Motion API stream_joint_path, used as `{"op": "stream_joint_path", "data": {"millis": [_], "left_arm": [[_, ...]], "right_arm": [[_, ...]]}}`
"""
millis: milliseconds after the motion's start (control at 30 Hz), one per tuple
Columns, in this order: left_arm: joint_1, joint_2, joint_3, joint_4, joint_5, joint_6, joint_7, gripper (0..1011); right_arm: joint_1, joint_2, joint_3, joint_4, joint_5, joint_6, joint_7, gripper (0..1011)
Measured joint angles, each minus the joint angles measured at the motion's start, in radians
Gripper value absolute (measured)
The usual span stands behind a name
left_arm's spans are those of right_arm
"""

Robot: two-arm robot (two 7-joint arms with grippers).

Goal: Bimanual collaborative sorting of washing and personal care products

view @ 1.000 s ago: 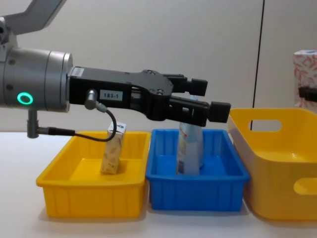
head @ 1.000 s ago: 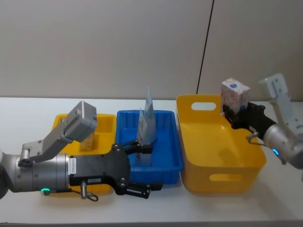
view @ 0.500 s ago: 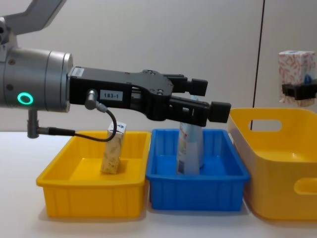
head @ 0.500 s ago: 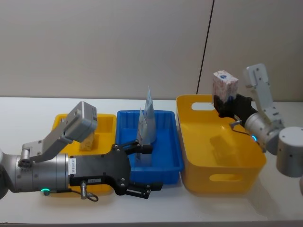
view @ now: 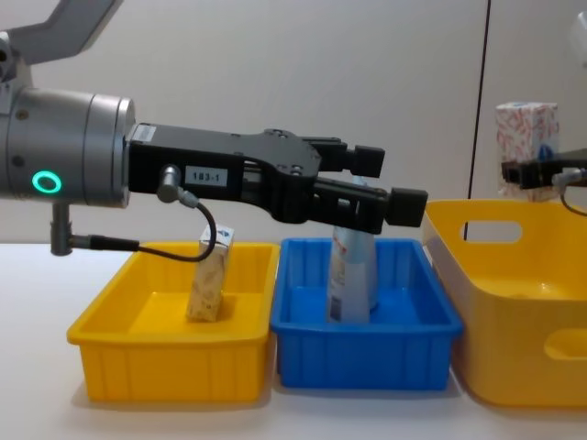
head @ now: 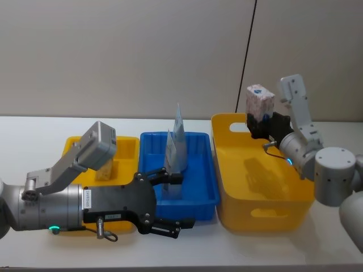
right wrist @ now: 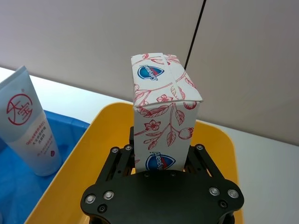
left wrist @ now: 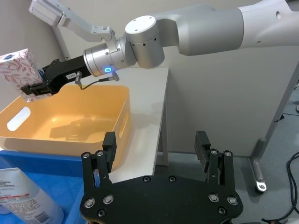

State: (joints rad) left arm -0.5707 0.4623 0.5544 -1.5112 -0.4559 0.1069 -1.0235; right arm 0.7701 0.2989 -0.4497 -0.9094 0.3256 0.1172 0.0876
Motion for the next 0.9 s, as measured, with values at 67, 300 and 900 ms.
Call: {"op": "stream_joint_path", "data": {"millis": [67,300,900], "left_arm": [[0.000,0.000,0.000,0.000,0.000,0.000,0.000,1001],[0.000,0.000,0.000,0.000,0.000,0.000,0.000,1002],[0.000,0.000,0.000,0.000,0.000,0.000,0.000,1001]], "right_arm": [[0.006,-0.009,-0.003,0.014,-0.008,0.001,-0.009,370],[0.022,-0.031,-0.013,0.054,-0.038,-0.002,-0.043,370],[0.040,-0.070,-0.011,0.112,-0.078,-0.039,-0.097,771]]}}
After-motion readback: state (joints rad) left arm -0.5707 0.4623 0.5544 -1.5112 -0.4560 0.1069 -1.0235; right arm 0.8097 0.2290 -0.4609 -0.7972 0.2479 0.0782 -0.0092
